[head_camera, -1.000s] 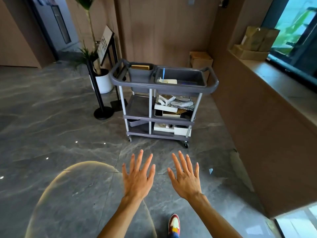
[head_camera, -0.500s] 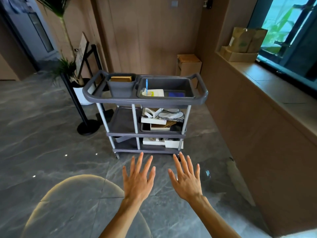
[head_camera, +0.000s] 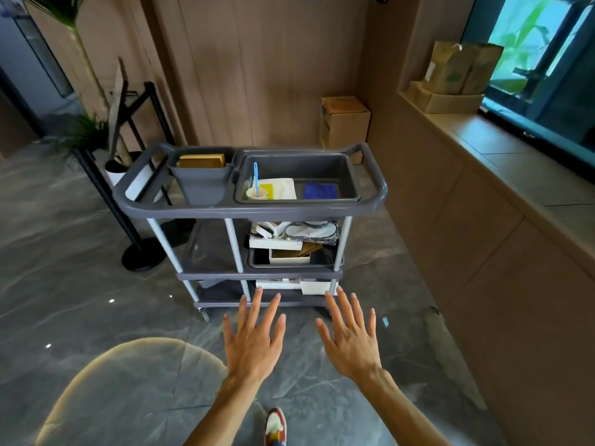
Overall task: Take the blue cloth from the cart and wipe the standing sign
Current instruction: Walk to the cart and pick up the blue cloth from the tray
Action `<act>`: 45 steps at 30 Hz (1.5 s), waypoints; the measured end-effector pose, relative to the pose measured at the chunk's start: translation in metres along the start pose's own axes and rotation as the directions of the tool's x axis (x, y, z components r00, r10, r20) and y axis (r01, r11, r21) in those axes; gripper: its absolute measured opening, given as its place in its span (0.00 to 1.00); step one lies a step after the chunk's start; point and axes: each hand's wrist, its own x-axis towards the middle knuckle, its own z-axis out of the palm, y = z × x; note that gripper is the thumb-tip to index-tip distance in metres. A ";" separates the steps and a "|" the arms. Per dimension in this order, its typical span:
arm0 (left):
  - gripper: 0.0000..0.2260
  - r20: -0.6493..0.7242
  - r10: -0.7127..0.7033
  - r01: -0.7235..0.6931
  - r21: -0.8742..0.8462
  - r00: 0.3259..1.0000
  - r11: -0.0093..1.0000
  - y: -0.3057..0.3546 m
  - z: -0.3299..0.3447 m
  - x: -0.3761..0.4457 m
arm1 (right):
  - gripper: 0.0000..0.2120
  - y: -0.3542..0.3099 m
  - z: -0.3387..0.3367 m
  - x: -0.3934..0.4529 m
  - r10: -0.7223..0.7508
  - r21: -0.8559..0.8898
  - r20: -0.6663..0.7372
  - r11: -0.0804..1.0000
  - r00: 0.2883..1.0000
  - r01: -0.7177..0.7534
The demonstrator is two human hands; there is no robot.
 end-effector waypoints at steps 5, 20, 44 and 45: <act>0.28 0.022 0.051 -0.052 0.015 0.998 0.999 -0.001 0.013 0.064 | 0.34 0.002 -0.002 0.062 0.017 -0.012 -0.027 1.000 1.000 -0.017; 0.27 0.058 0.171 -0.171 -0.016 0.984 0.985 -0.009 0.003 0.272 | 0.34 -0.025 -0.026 0.250 0.139 0.014 -0.072 0.990 0.988 -0.139; 0.26 0.022 0.129 -0.129 -0.001 0.991 0.992 0.061 0.043 0.489 | 0.33 0.045 -0.055 0.482 0.051 0.007 -0.077 0.999 0.996 -0.050; 0.26 0.024 0.114 -0.114 -0.008 0.993 0.993 0.067 0.046 0.499 | 0.34 0.051 -0.056 0.493 0.045 0.016 -0.069 0.999 0.997 -0.044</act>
